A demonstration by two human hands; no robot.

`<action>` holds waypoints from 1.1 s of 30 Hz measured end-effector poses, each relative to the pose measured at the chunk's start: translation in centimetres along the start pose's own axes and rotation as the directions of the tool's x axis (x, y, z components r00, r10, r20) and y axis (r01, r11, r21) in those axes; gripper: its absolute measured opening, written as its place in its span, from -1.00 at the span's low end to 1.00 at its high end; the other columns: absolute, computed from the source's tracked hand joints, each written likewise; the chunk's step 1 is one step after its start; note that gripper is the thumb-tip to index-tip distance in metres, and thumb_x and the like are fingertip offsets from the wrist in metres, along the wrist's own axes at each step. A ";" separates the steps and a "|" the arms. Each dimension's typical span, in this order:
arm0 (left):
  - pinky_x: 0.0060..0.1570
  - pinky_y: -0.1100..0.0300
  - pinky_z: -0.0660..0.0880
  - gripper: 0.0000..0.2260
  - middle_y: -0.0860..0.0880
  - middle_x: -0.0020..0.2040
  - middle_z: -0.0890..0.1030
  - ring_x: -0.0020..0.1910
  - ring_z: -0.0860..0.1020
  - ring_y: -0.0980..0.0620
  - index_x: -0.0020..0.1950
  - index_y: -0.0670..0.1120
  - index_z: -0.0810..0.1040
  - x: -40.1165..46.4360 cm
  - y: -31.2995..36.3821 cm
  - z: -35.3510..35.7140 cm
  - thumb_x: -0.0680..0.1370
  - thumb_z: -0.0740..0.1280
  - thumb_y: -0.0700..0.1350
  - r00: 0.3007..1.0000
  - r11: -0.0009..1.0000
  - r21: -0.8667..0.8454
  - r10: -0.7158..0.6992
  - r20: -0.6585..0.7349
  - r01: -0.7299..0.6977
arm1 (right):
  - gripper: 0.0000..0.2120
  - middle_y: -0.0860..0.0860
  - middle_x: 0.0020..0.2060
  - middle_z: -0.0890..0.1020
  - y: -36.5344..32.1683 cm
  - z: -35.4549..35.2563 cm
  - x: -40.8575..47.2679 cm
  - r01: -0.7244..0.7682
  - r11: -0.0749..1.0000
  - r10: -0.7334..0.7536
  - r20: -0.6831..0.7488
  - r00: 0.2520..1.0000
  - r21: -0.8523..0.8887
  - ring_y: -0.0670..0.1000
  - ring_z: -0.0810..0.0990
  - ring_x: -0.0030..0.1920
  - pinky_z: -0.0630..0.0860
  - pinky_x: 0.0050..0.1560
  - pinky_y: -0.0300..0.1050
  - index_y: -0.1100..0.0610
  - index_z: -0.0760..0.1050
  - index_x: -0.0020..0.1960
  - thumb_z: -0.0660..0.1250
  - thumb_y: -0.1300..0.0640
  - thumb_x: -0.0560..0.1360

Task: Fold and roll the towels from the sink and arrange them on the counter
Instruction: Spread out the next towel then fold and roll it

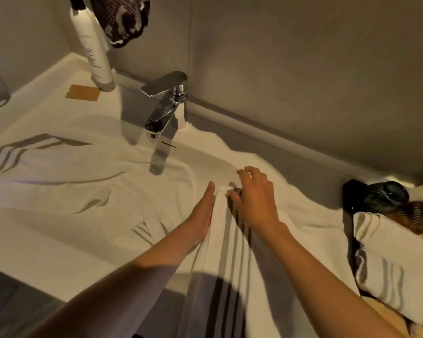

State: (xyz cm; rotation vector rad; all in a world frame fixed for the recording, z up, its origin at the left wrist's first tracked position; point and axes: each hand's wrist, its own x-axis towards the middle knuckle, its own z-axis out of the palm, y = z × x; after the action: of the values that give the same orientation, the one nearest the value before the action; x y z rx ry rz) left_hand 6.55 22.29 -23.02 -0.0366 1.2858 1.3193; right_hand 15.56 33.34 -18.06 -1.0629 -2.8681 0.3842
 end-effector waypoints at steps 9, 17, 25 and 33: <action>-0.17 0.14 0.57 -0.85 -0.02 -0.10 0.66 -0.16 0.62 0.00 0.10 -0.08 0.59 0.2 3.4 2.3 0.59 0.34 -0.05 0.950 0.896 0.387 0.286 -0.128 -0.217 | -0.42 -0.03 0.58 -0.02 4.6 2.8 -16.0 -0.192 0.981 0.194 0.041 0.980 -0.039 -0.05 -0.11 0.57 -0.12 0.55 0.07 0.03 0.02 0.57 -0.14 -0.20 0.63; 0.35 0.02 0.36 -0.65 -0.12 0.35 0.50 0.31 0.44 -0.12 0.37 -0.09 0.46 -2.6 -2.2 8.5 0.58 0.29 -0.17 0.526 -0.255 0.829 0.671 0.522 -0.497 | -0.36 0.04 0.57 0.02 4.2 3.4 -21.6 -0.259 0.964 0.261 0.034 0.965 -0.057 0.03 -0.02 0.57 -0.12 0.51 0.08 0.07 0.00 0.58 -0.13 -0.26 0.61; 0.14 0.03 0.46 -0.69 -0.08 0.16 0.64 0.14 0.55 -0.09 0.24 -0.06 0.57 0.7 -3.4 23.2 0.56 0.32 0.06 0.565 -0.412 0.645 0.312 0.763 -0.643 | -0.37 0.14 0.51 0.23 4.4 3.5 -21.4 -0.220 0.975 0.221 0.079 0.972 -0.019 0.14 0.17 0.53 0.00 0.47 0.24 0.18 0.21 0.52 -0.04 -0.18 0.59; -0.28 0.13 0.42 -0.77 0.08 -0.19 0.54 -0.27 0.47 0.12 -0.08 0.02 0.47 2.2 -0.5 25.9 0.47 0.45 0.09 0.629 -0.431 0.548 -0.059 0.775 -0.717 | -0.30 0.16 0.55 0.10 4.9 3.5 -21.8 -0.216 0.976 0.216 0.016 0.976 0.021 0.12 -0.05 0.57 -0.10 0.46 0.27 0.19 0.10 0.55 -0.05 -0.22 0.56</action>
State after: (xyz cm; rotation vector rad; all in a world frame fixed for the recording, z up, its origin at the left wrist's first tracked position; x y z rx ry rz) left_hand 23.25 40.54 -14.94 2.1822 1.5174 0.1520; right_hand 34.78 22.02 -21.98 -1.3786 -2.7589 0.4361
